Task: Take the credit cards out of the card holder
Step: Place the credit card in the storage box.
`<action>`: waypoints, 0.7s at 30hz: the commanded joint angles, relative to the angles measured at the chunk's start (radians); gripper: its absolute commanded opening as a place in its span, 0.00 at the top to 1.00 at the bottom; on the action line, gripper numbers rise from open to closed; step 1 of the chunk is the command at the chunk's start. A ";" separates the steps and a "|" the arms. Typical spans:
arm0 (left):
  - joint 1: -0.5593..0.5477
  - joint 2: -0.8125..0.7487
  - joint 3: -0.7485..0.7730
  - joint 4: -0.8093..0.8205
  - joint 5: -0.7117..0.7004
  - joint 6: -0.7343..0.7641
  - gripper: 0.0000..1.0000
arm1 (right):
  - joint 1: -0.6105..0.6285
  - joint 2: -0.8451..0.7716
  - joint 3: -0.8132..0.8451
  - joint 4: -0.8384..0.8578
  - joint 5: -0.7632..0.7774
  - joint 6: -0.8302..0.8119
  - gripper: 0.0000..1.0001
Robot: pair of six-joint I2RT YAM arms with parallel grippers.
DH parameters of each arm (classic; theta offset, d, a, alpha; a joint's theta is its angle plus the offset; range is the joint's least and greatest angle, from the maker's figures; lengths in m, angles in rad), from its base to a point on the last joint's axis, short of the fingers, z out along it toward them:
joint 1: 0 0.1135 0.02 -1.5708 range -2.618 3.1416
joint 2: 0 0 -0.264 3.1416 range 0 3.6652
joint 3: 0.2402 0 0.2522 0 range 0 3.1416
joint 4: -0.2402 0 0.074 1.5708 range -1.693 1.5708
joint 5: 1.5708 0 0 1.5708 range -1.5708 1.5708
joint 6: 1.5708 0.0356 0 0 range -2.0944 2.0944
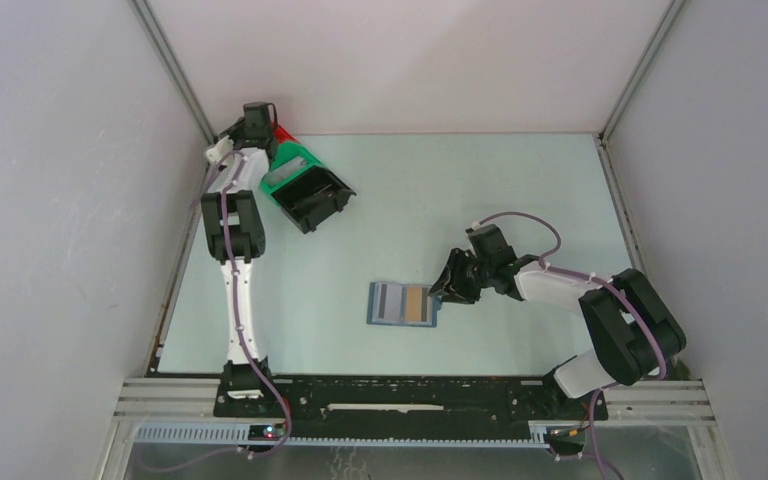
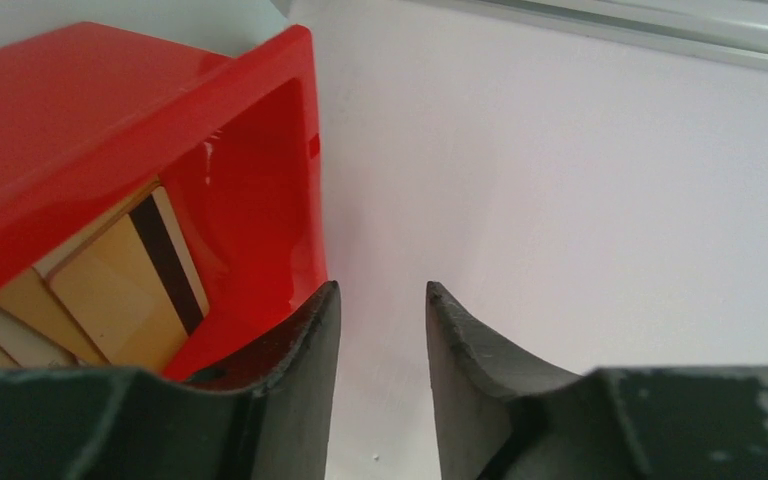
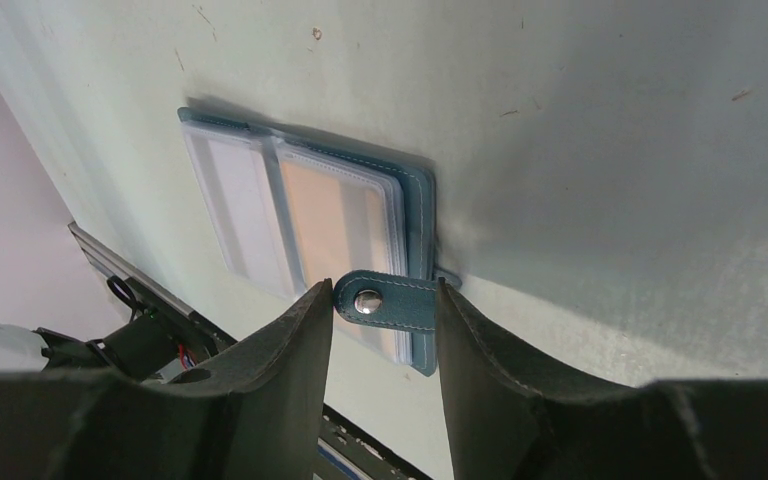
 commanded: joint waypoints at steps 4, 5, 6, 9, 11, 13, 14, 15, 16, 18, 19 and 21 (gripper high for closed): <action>0.002 -0.094 -0.114 0.105 -0.027 0.052 0.48 | 0.001 -0.009 0.034 0.012 0.006 0.001 0.50; 0.002 -0.109 -0.137 0.119 -0.024 0.053 0.48 | 0.003 -0.010 0.034 0.013 0.007 0.001 0.50; 0.000 -0.125 -0.164 0.131 -0.024 0.055 0.48 | 0.006 -0.011 0.034 0.012 0.010 0.002 0.50; -0.009 -0.183 -0.257 0.180 -0.032 0.074 0.49 | 0.017 -0.015 0.034 0.016 0.014 0.006 0.50; -0.016 -0.233 -0.323 0.229 -0.039 0.097 0.48 | 0.025 -0.021 0.034 0.018 0.020 0.010 0.50; -0.023 -0.284 -0.384 0.281 -0.046 0.152 0.46 | 0.035 -0.031 0.034 0.017 0.027 0.010 0.50; -0.026 -0.310 -0.415 0.298 -0.051 0.173 0.44 | 0.038 -0.036 0.034 0.016 0.031 0.009 0.50; -0.029 -0.338 -0.444 0.320 -0.052 0.195 0.43 | 0.042 -0.042 0.034 0.012 0.037 0.009 0.50; -0.032 -0.364 -0.474 0.348 -0.051 0.215 0.40 | 0.048 -0.050 0.034 0.007 0.043 0.008 0.50; -0.037 -0.416 -0.523 0.397 -0.042 0.253 0.38 | 0.055 -0.072 0.034 -0.004 0.056 0.007 0.50; -0.038 -0.438 -0.546 0.418 -0.034 0.273 0.37 | 0.062 -0.085 0.034 -0.011 0.064 0.006 0.50; -0.041 -0.481 -0.583 0.459 -0.015 0.321 0.36 | 0.078 -0.110 0.034 -0.025 0.084 0.002 0.50</action>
